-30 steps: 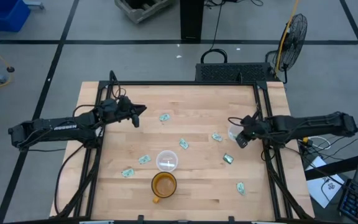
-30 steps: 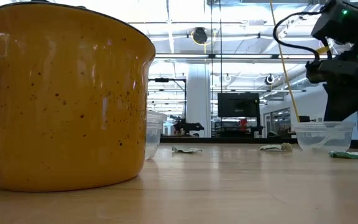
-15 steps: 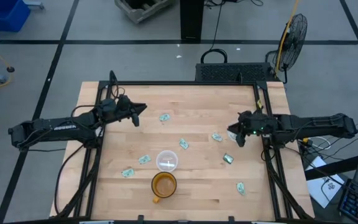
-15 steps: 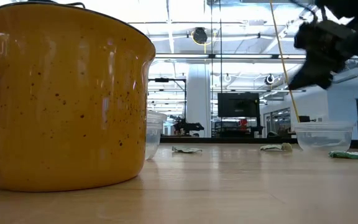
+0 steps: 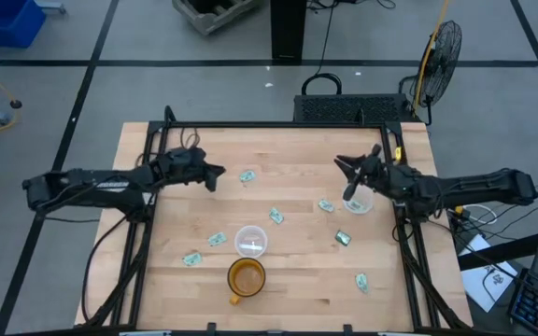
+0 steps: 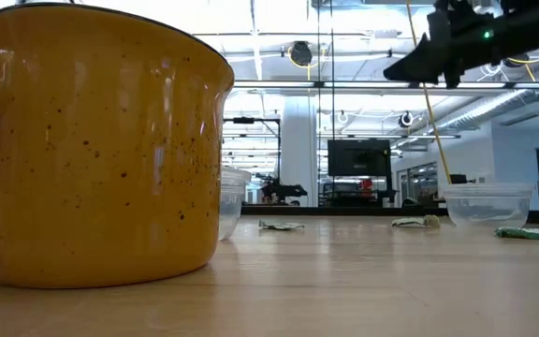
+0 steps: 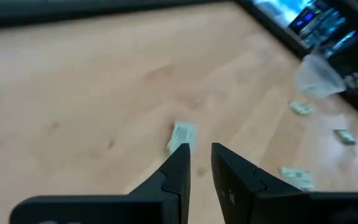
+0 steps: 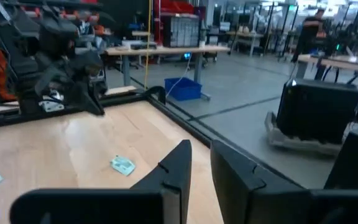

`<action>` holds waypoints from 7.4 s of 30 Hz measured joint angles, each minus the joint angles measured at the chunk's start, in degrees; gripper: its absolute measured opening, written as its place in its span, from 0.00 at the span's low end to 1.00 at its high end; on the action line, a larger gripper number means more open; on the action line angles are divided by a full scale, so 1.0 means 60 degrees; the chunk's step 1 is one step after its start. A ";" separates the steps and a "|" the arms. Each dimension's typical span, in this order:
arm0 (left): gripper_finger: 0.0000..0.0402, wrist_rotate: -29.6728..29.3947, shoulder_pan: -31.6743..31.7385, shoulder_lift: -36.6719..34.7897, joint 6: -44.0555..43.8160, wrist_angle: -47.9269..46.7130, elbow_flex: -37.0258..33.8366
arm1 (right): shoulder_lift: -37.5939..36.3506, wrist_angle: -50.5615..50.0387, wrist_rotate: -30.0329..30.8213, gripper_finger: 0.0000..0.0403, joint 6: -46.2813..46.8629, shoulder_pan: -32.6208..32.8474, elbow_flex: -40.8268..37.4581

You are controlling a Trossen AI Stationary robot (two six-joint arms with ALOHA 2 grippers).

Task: Pick and place items into bin
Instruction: Put the stevia packet into the left transparent bin

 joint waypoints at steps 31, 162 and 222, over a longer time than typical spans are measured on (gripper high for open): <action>0.44 0.0318 0.0000 0.5499 0.0389 0.1696 0.1975 | 0.1864 0.4799 -0.3752 0.13 -0.0326 -0.3483 -0.0403; 0.30 0.0499 -0.9213 0.0177 -0.4239 -0.5778 0.0576 | 0.4672 0.2366 -0.3770 0.13 0.0534 -0.4234 0.1136; 0.01 -0.0643 -1.0520 0.0117 -0.3224 -0.4039 -0.0276 | 0.4673 0.2336 -0.3767 0.13 0.0534 -0.4234 0.1136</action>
